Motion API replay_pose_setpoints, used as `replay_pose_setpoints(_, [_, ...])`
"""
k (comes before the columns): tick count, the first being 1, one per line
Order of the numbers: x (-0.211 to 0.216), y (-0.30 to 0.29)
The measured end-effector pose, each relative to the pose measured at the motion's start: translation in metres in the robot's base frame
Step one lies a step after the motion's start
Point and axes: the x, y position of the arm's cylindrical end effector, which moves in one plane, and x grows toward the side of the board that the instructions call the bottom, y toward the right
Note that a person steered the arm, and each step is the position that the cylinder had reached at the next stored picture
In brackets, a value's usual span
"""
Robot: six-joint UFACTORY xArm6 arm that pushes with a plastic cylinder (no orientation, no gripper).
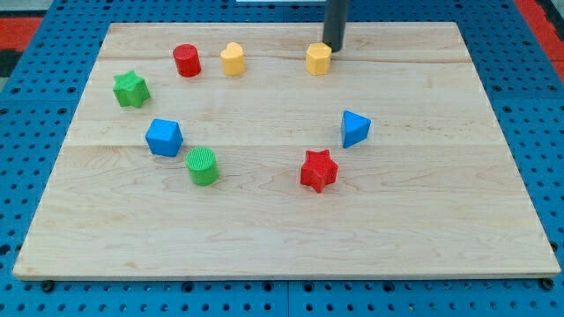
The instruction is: Place hexagon vertically above the red star
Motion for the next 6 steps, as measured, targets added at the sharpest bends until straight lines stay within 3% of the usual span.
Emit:
replay_pose_setpoints(3, [0.055,-0.004])
replay_pose_setpoints(6, [0.065,-0.017])
